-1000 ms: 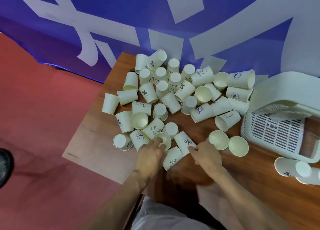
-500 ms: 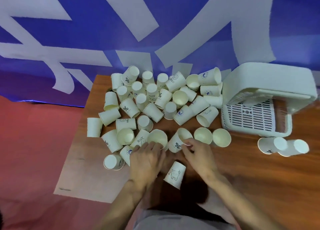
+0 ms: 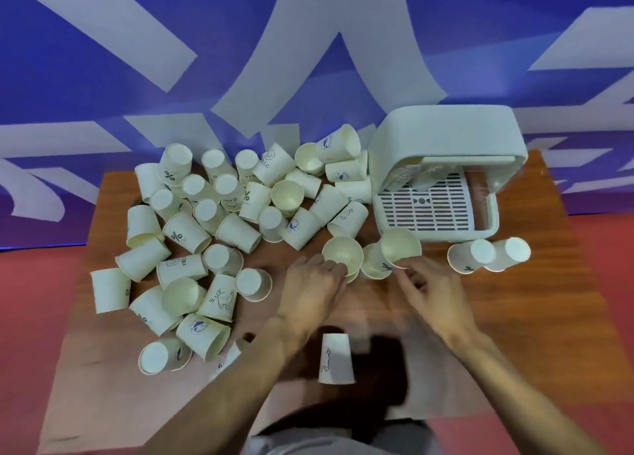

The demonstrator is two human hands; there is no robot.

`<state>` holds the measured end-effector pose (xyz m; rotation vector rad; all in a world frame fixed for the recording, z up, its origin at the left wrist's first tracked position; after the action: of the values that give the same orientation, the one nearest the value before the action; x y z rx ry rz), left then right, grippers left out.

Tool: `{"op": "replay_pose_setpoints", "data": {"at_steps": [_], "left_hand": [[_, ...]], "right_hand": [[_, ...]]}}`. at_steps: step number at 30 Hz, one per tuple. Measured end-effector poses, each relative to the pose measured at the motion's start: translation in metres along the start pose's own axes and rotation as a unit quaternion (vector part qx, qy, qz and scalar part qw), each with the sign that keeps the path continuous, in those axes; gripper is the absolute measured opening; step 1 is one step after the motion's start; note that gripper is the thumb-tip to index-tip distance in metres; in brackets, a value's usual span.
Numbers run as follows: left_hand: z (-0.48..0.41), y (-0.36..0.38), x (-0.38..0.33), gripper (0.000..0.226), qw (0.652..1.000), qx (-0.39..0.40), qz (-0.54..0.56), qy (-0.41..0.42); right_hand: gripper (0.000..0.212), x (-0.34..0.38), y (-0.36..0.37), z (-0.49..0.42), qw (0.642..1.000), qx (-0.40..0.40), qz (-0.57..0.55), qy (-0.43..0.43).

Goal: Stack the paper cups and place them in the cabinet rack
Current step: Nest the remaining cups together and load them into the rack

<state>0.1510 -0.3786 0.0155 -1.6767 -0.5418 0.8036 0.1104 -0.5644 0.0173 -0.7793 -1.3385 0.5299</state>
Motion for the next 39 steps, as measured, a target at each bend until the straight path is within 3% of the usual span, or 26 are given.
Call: {"op": "replay_pose_setpoints", "data": {"at_steps": [8, 16, 24, 26, 28, 30, 33, 36, 37, 39], "left_hand": [[0.002, 0.039, 0.011, 0.017, 0.993, 0.095, 0.017, -0.067], [-0.004, 0.061, 0.013, 0.017, 0.985, 0.111, 0.08, -0.104], [-0.001, 0.067, 0.011, 0.014, 0.985, 0.094, 0.066, -0.126], [0.001, 0.063, 0.008, 0.012, 0.987, 0.092, 0.047, -0.126], [0.007, 0.054, 0.002, 0.03, 0.99, 0.064, 0.043, -0.119], [0.015, 0.038, -0.003, 0.032, 0.992, 0.022, 0.052, -0.109], [0.048, 0.023, 0.0, 0.014, 0.993, 0.007, 0.005, -0.115], [0.098, 0.039, 0.023, 0.016, 0.982, 0.114, -0.032, -0.149], [0.115, 0.044, 0.033, 0.02, 0.975, 0.149, -0.046, -0.157], [0.142, 0.053, 0.046, 0.031, 0.958, 0.236, -0.081, -0.144]], "right_hand": [[0.013, -0.01, 0.039, -0.016, 0.992, 0.098, 0.057, -0.063], [0.008, -0.032, 0.072, -0.032, 0.979, 0.172, 0.057, -0.095], [0.011, -0.036, 0.074, -0.035, 0.981, 0.183, 0.04, -0.059], [0.017, -0.03, 0.063, -0.029, 0.981, 0.142, 0.099, -0.087], [0.022, -0.018, 0.049, -0.013, 0.978, 0.091, 0.126, -0.143], [0.02, -0.012, 0.047, 0.013, 0.969, 0.083, 0.127, -0.196], [0.048, -0.034, 0.074, 0.047, 0.951, 0.159, 0.206, -0.17], [0.105, -0.075, 0.095, 0.066, 0.923, 0.243, 0.298, -0.012], [0.113, -0.084, 0.097, 0.069, 0.911, 0.262, 0.316, 0.032], [0.111, -0.089, 0.1, 0.071, 0.892, 0.295, 0.335, 0.07]]}}
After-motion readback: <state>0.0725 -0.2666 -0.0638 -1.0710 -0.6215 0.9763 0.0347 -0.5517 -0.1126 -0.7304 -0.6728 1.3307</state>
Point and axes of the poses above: each hand's wrist, its own z-axis away from the middle knuckle, its own y-axis out of the palm, x = y × z, the point moved 10 cm from there along -z, towards the middle knuckle, and after that the axes turned 5 degrees about y, right-handed, at the moved point
